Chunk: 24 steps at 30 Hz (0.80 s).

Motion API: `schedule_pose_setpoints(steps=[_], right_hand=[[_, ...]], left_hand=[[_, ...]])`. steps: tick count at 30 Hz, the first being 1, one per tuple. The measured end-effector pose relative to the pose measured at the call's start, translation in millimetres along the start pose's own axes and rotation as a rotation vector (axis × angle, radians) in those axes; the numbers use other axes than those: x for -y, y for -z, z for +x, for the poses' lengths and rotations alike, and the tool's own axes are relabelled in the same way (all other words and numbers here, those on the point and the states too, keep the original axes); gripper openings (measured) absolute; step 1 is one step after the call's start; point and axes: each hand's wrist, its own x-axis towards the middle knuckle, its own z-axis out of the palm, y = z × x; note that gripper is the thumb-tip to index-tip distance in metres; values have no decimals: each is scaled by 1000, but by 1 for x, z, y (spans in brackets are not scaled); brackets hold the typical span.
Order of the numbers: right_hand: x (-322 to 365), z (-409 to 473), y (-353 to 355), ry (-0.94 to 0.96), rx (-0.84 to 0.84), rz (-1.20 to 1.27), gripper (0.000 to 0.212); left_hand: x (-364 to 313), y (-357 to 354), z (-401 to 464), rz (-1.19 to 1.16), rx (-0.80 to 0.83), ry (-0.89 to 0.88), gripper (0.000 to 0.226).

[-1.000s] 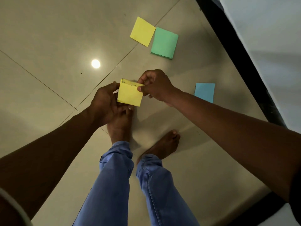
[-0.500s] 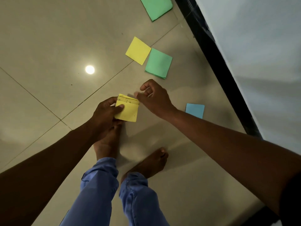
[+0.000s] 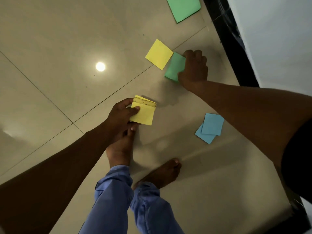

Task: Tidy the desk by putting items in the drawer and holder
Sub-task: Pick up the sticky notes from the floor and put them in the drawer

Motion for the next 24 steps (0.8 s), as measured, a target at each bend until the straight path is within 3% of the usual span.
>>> schedule_pose_setpoints(steps=[5, 9, 12, 17, 20, 24], right_hand=[[1, 6, 4, -48, 25, -68, 69], [-3, 7, 13, -12, 9, -78, 47], [0, 4, 21, 3, 30, 91, 28], [2, -19, 30, 46, 14, 349, 13], [-1, -45, 38, 196, -96, 329, 14], [4, -87, 50, 366, -71, 565, 13]], left_hand=[[-1, 0, 1, -43, 8, 15, 29], [-6, 1, 0, -38, -12, 28, 30], [-8, 3, -1, -43, -27, 42, 33], [-3, 2, -2, -26, -45, 63, 32], [0, -2, -2, -5, -84, 72, 32], [2, -6, -7, -19, -96, 81, 28]])
